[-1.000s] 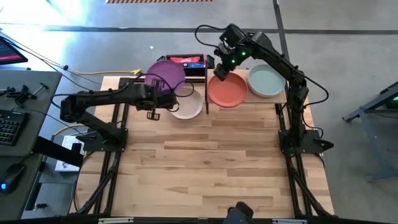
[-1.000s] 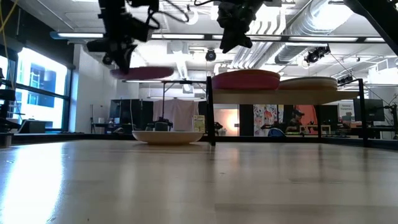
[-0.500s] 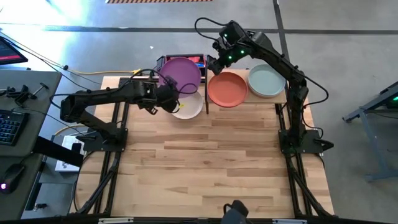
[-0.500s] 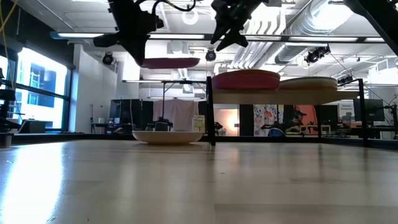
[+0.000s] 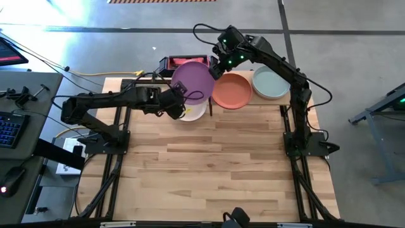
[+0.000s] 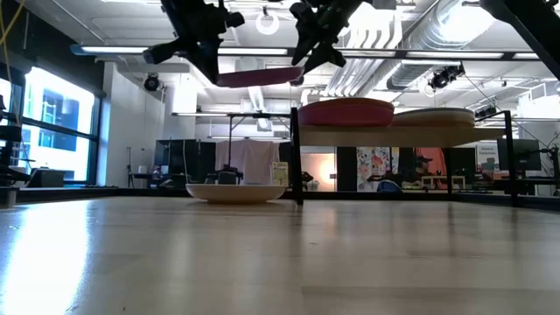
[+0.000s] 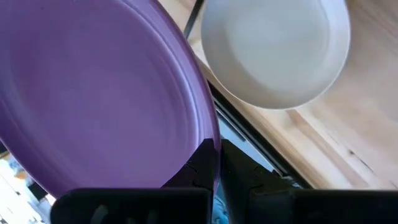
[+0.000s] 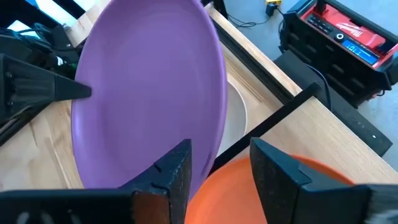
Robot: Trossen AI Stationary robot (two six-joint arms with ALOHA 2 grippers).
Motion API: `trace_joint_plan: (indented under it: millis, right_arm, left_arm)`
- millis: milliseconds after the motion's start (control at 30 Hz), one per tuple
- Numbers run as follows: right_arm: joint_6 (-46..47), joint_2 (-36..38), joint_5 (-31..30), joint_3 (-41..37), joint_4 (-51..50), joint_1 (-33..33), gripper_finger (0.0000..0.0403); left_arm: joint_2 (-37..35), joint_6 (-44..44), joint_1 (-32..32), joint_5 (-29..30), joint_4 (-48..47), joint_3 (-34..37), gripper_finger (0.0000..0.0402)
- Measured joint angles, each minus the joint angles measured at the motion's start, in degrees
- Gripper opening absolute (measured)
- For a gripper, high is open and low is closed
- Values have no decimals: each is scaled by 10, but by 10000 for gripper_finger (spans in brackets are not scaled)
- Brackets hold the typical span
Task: Place and stack plates onto a shelf
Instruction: Stack the purple plate on top of the orange plate on the shelf
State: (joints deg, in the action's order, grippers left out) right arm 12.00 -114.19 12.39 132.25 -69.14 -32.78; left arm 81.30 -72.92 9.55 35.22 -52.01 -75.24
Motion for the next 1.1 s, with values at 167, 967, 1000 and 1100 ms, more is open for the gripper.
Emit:
trace_joint_plan:
  millis: [167, 967, 1000, 1100]
  right_arm:
    - [11, 0, -4, 0, -5, 5, 142]
    - [23, -9, -15, 0, -28, 14, 16]
    - [24, -9, -17, 0, -28, 14, 11]
    - [28, -9, -29, 0, -28, 14, 4]
  left_arm:
    - [0, 0, -7, 2, 1, 0, 1]
    - [0, 104, -14, 4, 33, 0, 1]
    - [1, 115, -15, 4, 35, 0, 2]
    - [1, 165, -14, 3, 39, 0, 14]
